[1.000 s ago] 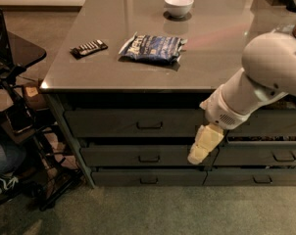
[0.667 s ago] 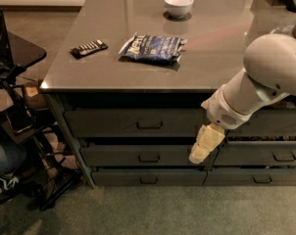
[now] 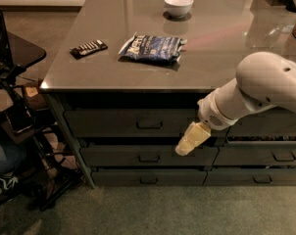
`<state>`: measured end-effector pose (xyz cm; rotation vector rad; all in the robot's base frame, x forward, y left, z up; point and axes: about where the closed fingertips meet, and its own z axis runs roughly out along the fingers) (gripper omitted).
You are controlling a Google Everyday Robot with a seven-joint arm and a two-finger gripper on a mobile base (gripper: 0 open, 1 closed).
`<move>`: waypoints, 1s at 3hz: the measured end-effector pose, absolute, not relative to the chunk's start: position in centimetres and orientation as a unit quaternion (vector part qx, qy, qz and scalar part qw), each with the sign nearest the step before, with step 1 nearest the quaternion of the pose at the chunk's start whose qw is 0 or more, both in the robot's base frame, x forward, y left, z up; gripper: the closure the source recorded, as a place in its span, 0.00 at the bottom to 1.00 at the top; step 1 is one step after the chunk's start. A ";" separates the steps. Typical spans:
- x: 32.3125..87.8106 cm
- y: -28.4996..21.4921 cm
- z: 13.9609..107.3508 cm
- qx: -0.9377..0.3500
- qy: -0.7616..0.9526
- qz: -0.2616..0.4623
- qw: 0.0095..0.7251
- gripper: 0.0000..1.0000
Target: Open top drawer
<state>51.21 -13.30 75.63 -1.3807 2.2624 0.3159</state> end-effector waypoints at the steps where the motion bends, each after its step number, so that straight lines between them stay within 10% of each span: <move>1: 53.2 -13.1 76.6 -0.494 0.820 0.098 0.271 0.00; 3: 53.9 -12.7 76.0 -0.492 0.817 0.073 0.292 0.00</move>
Offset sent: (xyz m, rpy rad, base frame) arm 0.0193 0.0020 0.0091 0.0150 -0.0746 -0.0281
